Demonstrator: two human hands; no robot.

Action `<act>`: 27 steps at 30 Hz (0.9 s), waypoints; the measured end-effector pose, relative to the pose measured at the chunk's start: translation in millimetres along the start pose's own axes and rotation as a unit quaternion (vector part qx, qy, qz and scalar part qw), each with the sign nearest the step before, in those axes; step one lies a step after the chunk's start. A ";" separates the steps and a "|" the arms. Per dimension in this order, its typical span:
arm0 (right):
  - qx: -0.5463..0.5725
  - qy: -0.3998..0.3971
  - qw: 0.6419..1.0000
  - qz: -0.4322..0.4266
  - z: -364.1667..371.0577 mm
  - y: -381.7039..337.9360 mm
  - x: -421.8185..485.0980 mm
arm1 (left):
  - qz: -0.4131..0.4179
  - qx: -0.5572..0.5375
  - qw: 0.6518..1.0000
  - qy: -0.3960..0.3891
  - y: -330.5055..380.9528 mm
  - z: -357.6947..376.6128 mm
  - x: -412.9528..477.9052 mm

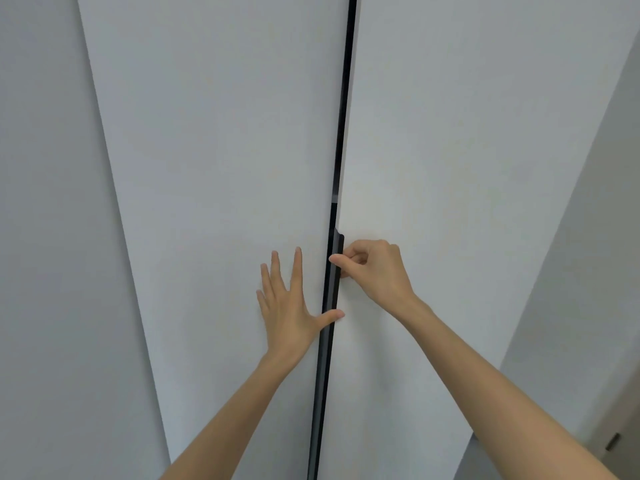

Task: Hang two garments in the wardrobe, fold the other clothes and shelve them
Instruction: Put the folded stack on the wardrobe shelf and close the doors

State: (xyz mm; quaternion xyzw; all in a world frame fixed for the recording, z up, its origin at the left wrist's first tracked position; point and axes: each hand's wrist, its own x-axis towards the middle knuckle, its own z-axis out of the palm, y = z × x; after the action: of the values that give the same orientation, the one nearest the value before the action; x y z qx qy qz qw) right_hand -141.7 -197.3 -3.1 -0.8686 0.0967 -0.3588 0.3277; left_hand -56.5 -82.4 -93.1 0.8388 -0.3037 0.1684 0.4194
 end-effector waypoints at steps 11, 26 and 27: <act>-0.030 0.020 0.999 0.015 23.3 19.8 49.8 | 0.036 0.030 0.999 -0.014 -17.3 26.2 49.0; -0.042 0.027 0.999 0.015 30.0 27.6 69.3 | 0.068 0.070 0.995 -0.003 -14.4 38.9 58.7; -0.044 0.029 0.999 0.016 30.9 27.4 69.4 | 0.066 0.074 0.995 -0.002 -13.7 38.9 58.5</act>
State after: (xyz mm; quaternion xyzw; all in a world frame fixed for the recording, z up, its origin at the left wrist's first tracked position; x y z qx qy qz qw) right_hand -68.4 -230.9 2.1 -0.8697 0.1355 -0.3738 0.2923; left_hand -2.1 -129.0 -92.9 0.8460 -0.3459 0.2158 0.3436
